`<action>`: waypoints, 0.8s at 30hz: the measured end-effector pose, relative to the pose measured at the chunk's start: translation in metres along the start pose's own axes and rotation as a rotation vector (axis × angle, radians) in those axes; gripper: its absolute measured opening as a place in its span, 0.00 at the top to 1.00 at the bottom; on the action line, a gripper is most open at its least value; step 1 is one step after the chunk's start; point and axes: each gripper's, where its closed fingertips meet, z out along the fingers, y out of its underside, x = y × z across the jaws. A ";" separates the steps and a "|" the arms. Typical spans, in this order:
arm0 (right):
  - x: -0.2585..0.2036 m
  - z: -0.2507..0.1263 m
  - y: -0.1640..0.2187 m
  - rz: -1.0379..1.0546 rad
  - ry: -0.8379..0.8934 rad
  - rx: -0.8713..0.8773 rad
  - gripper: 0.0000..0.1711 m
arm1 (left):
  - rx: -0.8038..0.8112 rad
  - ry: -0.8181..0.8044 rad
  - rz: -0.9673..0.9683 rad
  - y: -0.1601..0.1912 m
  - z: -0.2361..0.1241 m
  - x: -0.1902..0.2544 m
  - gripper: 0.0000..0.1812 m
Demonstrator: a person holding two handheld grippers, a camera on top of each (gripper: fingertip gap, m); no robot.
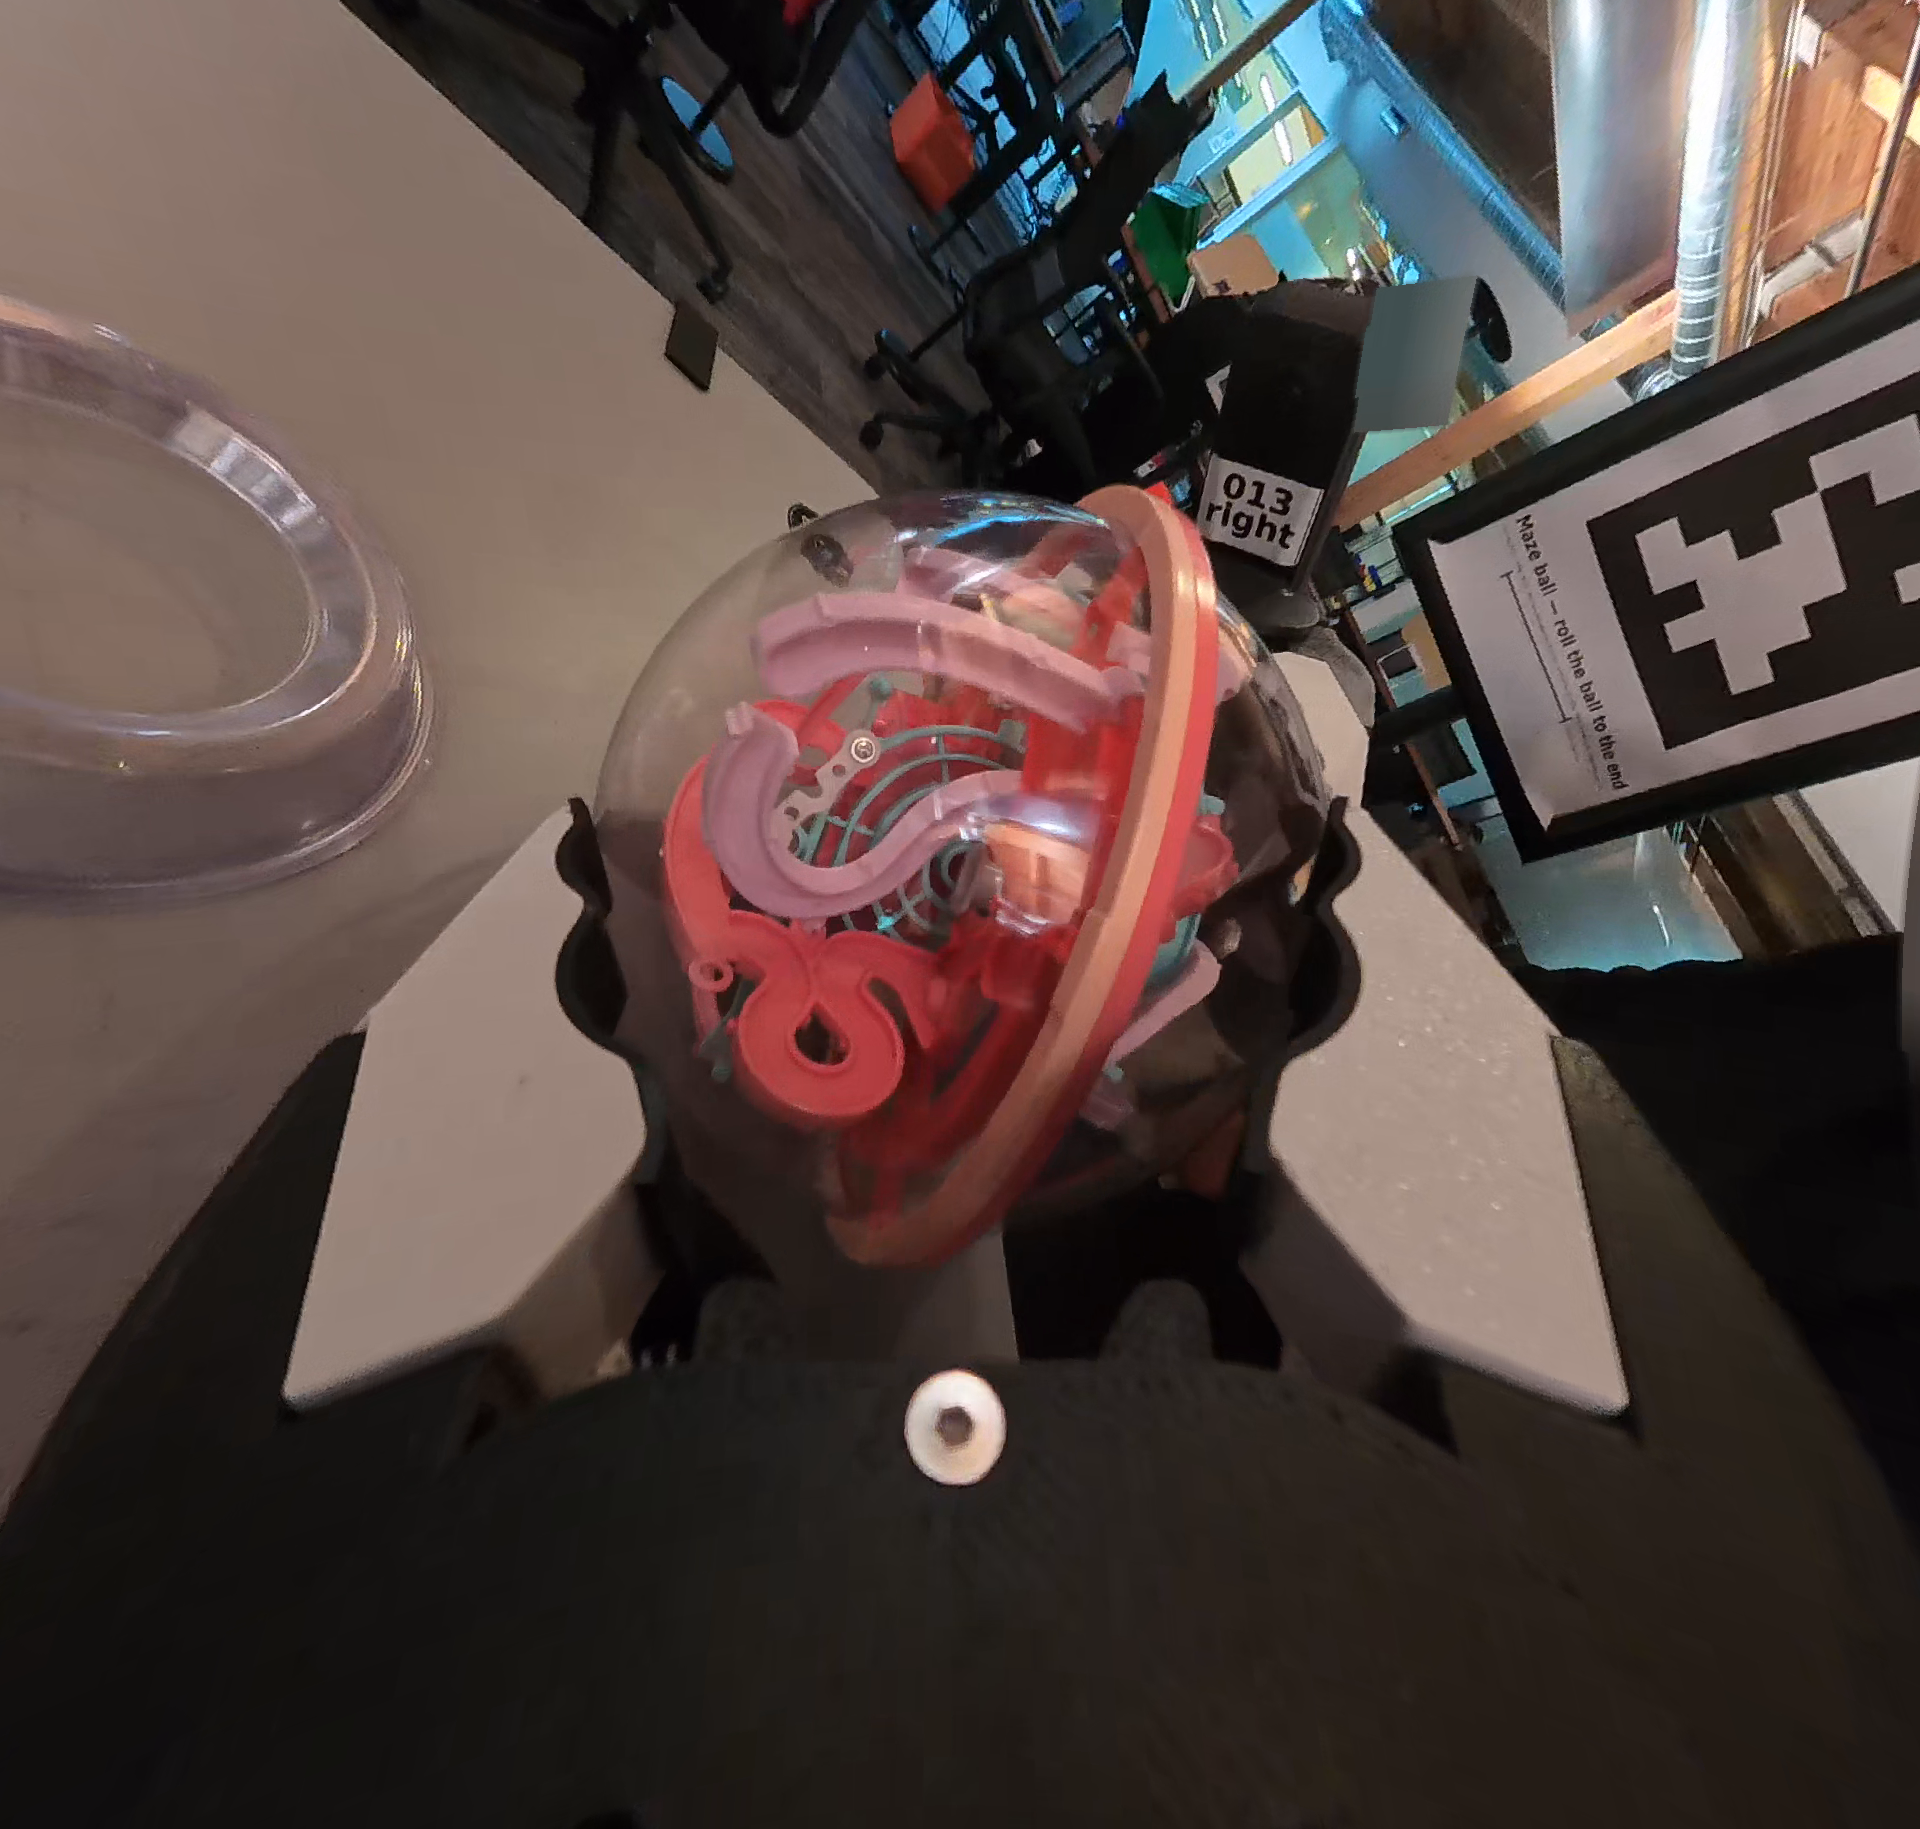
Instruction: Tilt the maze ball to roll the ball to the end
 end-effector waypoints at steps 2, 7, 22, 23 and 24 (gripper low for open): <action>0.000 -0.001 0.003 -0.004 0.000 -0.024 0.17 | -0.032 -0.009 -0.005 0.001 0.001 0.001 0.28; 0.002 0.002 0.013 -0.108 0.058 -0.066 0.12 | -0.088 0.009 -0.084 -0.002 0.005 -0.003 0.29; 0.015 -0.007 0.019 -0.734 0.353 -0.054 0.09 | -0.191 0.062 -0.262 -0.013 0.016 -0.015 0.30; 0.018 -0.007 0.019 -0.774 0.378 -0.066 0.09 | -0.198 0.064 -0.273 -0.014 0.017 -0.016 0.30; 0.022 -0.007 0.020 -0.807 0.403 -0.085 0.09 | -0.204 0.064 -0.286 -0.015 0.018 -0.017 0.30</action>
